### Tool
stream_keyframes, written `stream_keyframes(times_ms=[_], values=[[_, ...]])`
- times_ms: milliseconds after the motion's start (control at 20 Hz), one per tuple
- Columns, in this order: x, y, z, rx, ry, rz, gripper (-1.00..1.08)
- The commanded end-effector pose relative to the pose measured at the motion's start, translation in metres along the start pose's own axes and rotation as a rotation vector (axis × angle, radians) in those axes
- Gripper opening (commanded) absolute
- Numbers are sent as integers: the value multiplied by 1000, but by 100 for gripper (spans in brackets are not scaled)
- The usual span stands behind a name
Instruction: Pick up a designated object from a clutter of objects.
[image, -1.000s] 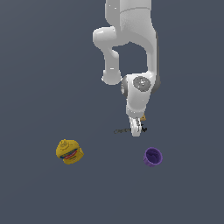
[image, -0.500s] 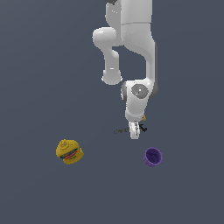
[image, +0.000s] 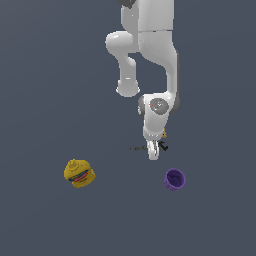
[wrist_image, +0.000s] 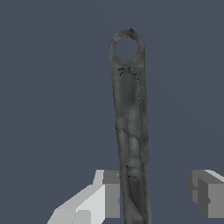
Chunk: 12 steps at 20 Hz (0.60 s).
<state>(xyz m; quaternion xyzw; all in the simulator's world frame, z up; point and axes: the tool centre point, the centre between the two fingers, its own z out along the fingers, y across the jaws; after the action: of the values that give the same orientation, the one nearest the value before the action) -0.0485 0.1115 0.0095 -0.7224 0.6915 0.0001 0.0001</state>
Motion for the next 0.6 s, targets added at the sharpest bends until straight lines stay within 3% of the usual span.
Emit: stream_keyframes(times_ms=[0,550], values=[[-1,-1,2,0,0,0,-100],[1,-3,-9,0,0,0,-100]])
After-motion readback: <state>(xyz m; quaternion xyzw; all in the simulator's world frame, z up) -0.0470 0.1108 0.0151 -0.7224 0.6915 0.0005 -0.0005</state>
